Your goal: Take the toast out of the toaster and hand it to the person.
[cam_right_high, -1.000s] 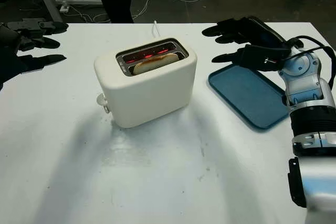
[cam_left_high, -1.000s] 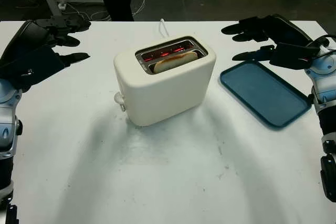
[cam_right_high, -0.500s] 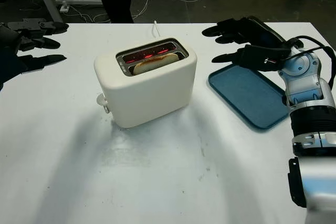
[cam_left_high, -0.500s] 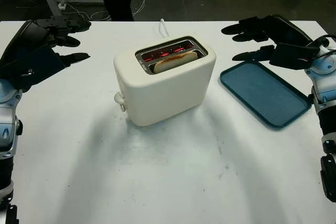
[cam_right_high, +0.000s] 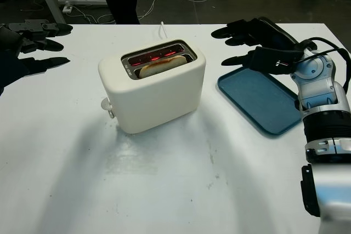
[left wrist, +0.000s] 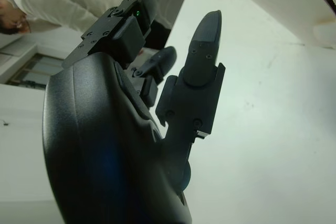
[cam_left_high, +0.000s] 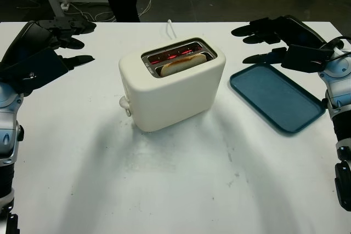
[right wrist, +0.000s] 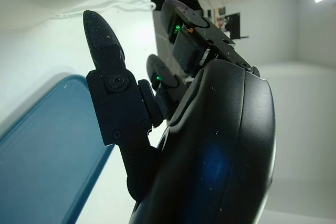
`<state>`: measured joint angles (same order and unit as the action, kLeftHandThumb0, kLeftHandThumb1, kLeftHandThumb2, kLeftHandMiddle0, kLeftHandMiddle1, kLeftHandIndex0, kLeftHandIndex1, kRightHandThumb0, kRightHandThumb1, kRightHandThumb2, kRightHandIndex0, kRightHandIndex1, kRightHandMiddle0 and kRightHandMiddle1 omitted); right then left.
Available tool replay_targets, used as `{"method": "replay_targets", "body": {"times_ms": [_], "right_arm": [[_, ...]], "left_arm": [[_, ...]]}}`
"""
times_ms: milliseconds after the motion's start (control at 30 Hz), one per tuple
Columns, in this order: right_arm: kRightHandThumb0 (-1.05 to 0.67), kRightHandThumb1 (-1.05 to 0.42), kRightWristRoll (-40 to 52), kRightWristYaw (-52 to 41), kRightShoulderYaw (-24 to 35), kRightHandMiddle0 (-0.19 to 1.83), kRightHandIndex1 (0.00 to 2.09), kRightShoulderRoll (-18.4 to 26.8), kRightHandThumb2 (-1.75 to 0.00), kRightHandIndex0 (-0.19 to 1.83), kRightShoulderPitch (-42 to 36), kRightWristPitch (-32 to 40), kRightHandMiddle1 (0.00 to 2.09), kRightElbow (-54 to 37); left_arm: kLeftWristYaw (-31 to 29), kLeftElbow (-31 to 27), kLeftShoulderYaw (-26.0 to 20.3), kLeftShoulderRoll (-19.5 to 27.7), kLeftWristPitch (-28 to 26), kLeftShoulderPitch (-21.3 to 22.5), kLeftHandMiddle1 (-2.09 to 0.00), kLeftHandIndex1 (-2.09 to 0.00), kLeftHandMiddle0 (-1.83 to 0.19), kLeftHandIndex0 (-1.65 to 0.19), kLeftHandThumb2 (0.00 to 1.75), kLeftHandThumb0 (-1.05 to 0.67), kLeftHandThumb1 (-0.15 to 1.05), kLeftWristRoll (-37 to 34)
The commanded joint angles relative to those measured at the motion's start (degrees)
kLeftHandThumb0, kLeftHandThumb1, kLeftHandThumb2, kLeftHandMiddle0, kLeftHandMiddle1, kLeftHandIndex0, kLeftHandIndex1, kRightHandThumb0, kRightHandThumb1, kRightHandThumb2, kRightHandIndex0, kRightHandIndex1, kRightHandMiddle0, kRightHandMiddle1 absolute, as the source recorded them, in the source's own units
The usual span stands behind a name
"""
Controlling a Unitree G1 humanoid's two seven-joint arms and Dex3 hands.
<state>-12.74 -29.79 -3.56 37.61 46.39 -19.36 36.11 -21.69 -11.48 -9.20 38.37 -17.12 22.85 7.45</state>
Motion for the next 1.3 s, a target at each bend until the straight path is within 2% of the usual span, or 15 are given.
{"method": "replay_targets", "body": {"times_ms": [0, 167, 467, 700, 1267], "right_arm": [[-0.53, -0.83, 0.0, 0.2, 0.0, 0.65, 0.01, 0.7, 0.0, 0.7, 1.0, -0.5, 0.0, 0.2], [-0.52, -0.83, 0.1, 0.2, 0.1, 0.65, 0.01, 0.6, 0.0, 0.7, 0.9, -0.4, 0.0, 0.1], [-0.52, -0.83, -0.2, 0.5, -0.2, 0.65, 0.0, 0.4, 0.0, 0.7, 1.0, -1.6, 0.0, 1.2], [-0.53, -0.83, -0.2, 0.3, -0.2, 0.64, 0.0, 0.5, 0.0, 0.7, 1.2, -1.5, 0.0, 1.4], [-0.51, -0.83, -0.3, 0.5, -0.3, 0.64, 0.0, 0.6, 0.0, 0.7, 1.0, -1.6, 0.0, 1.1]], "left_arm": [[0.8, -0.5, 0.1, -0.3, -0.5, 0.8, -0.7, -0.06, -0.41, -0.63, 0.0, -0.28, 0.91, 0.3], [0.9, -0.2, 0.2, 0.0, 0.5, 0.6, -0.71, -0.06, -0.41, -0.63, 0.0, -0.33, 0.91, 0.6], [0.8, -1.2, -0.1, -0.6, -1.5, 0.6, -0.71, -0.04, -0.38, -0.61, 0.0, -0.29, 0.92, -0.4], [0.9, -0.5, 0.2, 0.0, 0.2, 0.4, -0.73, -0.05, -0.39, -0.63, 0.0, -0.31, 0.91, 0.5], [1.1, -0.8, 0.1, -0.5, -0.9, 0.6, -0.73, -0.05, -0.38, -0.62, 0.0, -0.3, 0.91, 0.1]]}}
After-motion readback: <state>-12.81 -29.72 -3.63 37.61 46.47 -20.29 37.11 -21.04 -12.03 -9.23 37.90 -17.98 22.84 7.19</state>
